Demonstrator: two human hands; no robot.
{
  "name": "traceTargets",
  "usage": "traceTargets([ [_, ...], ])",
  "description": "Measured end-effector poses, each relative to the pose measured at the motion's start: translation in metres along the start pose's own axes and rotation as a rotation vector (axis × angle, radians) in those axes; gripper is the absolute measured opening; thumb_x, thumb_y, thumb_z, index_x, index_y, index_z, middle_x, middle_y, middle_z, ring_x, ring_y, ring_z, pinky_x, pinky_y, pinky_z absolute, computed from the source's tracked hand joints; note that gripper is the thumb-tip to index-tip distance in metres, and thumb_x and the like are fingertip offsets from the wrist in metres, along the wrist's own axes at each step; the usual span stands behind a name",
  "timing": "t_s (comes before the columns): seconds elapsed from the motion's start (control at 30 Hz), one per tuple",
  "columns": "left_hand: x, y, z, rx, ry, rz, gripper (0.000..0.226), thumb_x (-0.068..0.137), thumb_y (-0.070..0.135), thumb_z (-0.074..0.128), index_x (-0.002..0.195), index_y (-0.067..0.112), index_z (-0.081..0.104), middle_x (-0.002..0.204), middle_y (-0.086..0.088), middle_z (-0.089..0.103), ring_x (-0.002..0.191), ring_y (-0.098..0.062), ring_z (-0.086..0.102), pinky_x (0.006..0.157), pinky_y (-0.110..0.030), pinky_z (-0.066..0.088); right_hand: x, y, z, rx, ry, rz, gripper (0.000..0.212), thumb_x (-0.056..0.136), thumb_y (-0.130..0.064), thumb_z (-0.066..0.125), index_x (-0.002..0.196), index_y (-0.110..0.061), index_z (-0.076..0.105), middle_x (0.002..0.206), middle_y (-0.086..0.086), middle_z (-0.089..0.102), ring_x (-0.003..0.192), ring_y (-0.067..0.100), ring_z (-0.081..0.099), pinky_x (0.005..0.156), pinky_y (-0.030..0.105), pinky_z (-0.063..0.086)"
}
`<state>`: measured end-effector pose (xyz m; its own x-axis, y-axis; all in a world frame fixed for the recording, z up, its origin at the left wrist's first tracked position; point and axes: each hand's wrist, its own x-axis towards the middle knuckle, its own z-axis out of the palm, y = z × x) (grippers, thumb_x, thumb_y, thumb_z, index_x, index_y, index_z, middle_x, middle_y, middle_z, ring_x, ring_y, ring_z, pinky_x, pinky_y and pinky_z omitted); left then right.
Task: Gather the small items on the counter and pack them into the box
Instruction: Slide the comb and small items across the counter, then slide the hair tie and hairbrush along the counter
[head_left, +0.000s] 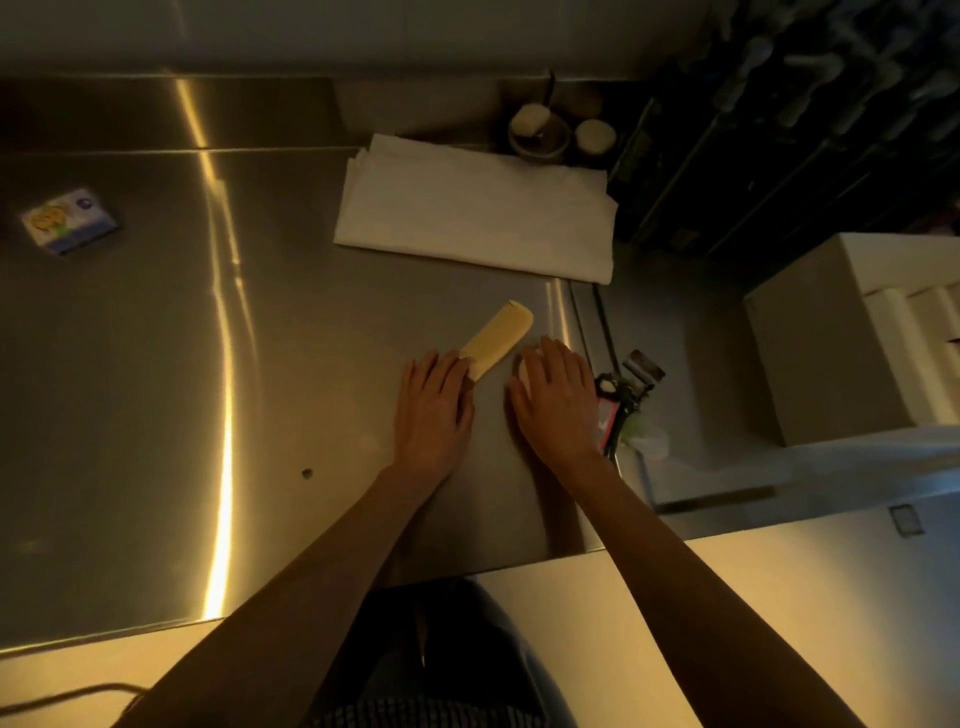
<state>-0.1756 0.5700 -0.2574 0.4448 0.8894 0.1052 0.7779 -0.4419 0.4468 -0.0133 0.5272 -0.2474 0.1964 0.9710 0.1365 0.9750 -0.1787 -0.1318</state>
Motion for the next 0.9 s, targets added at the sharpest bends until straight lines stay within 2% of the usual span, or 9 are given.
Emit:
traceTargets([
  [0.1, -0.002, 0.011, 0.003, -0.006, 0.006, -0.026, 0.045, 0.094, 0.027, 0.036, 0.128, 0.006, 0.055, 0.134, -0.013, 0.054, 0.129, -0.033, 0.044, 0.113, -0.043, 0.018, -0.001, 0.005, 0.000, 0.027, 0.035, 0.003, 0.045, 0.094, -0.035, 0.039, 0.124, -0.005, 0.055, 0.129, 0.020, 0.055, 0.122, 0.034, 0.050, 0.105, 0.046, 0.035],
  [0.27, -0.006, 0.017, 0.005, -0.012, 0.026, -0.044, 0.045, 0.093, 0.027, 0.036, 0.127, 0.006, 0.056, 0.133, -0.013, 0.055, 0.129, -0.032, 0.044, 0.113, -0.042, 0.018, -0.002, 0.007, -0.002, 0.083, 0.019, -0.002, 0.049, 0.095, -0.037, 0.033, 0.127, -0.005, 0.054, 0.131, 0.021, 0.053, 0.123, 0.035, 0.049, 0.105, 0.046, 0.035],
  [0.57, -0.008, 0.030, 0.006, -0.029, 0.042, -0.055, 0.045, 0.093, 0.028, 0.034, 0.125, 0.006, 0.057, 0.132, -0.015, 0.056, 0.128, -0.031, 0.044, 0.113, -0.044, 0.021, 0.002, 0.007, -0.007, 0.158, 0.012, -0.014, 0.046, 0.096, -0.033, 0.037, 0.126, -0.004, 0.054, 0.130, 0.023, 0.054, 0.122, 0.038, 0.050, 0.105, 0.048, 0.034],
  [0.63, -0.008, 0.028, -0.001, -0.012, 0.058, -0.070, 0.046, 0.093, 0.030, 0.034, 0.126, 0.006, 0.057, 0.132, -0.016, 0.055, 0.128, -0.033, 0.045, 0.113, -0.045, 0.021, 0.009, 0.003, -0.014, 0.161, 0.022, -0.035, 0.049, 0.096, -0.034, 0.032, 0.126, -0.003, 0.056, 0.131, 0.023, 0.053, 0.123, 0.038, 0.050, 0.105, 0.047, 0.033],
  [0.77, -0.002, 0.016, -0.022, 0.033, 0.161, -0.109, 0.042, 0.090, 0.026, 0.044, 0.124, 0.006, 0.058, 0.130, -0.016, 0.056, 0.125, -0.034, 0.047, 0.112, -0.040, 0.017, 0.026, -0.018, -0.029, 0.204, 0.070, -0.123, 0.049, 0.093, -0.033, 0.033, 0.122, -0.003, 0.059, 0.128, 0.023, 0.055, 0.120, 0.038, 0.052, 0.103, 0.048, 0.037],
  [0.9, -0.003, -0.003, -0.056, 0.074, 0.285, -0.144, 0.044, 0.089, 0.025, 0.040, 0.124, 0.006, 0.058, 0.128, -0.016, 0.057, 0.123, -0.034, 0.048, 0.111, -0.044, 0.020, 0.050, -0.060, -0.043, 0.257, 0.120, -0.245, 0.046, 0.090, -0.030, 0.035, 0.115, -0.002, 0.063, 0.121, 0.023, 0.061, 0.113, 0.037, 0.057, 0.097, 0.048, 0.043],
])
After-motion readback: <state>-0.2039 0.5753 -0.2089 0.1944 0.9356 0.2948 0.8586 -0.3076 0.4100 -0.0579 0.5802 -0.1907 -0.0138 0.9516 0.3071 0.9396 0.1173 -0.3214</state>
